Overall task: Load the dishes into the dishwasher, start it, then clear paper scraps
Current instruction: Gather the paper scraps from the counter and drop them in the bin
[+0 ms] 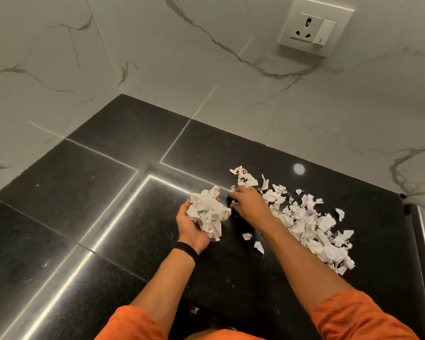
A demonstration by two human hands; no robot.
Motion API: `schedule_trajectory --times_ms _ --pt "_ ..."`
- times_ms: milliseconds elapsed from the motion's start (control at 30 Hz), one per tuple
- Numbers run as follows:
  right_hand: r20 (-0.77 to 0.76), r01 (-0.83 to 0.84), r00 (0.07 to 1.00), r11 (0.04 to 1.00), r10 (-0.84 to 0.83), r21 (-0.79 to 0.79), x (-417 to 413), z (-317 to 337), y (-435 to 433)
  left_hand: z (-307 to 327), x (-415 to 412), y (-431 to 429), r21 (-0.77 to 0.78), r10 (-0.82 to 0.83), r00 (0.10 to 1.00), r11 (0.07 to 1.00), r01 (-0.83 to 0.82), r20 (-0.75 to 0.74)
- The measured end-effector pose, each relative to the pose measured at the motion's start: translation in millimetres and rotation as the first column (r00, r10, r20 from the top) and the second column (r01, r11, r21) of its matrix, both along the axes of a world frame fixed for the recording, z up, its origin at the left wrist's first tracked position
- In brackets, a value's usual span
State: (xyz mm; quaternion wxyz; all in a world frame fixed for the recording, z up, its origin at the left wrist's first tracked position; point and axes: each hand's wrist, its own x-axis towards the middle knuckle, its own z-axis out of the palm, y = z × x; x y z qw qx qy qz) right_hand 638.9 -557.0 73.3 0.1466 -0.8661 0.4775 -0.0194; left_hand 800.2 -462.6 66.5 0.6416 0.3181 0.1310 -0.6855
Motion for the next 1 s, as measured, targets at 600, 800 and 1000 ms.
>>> schedule_trajectory --times_ms 600,800,1000 --pt "0.648 0.053 0.698 0.924 -0.305 0.378 15.2 92.5 54.7 9.7 -20.9 -14.4 -0.019 -0.033 0.999 0.999 0.033 0.028" --pt "0.449 0.098 0.868 0.959 -0.213 0.265 29.2 105.0 67.4 9.8 -29.3 -14.2 0.033 -0.078 0.993 0.997 0.075 0.084" --pt "0.452 0.084 0.862 0.944 -0.229 0.320 24.9 107.9 65.2 13.6 -31.3 -14.6 0.000 -0.044 0.998 0.999 0.044 0.050"
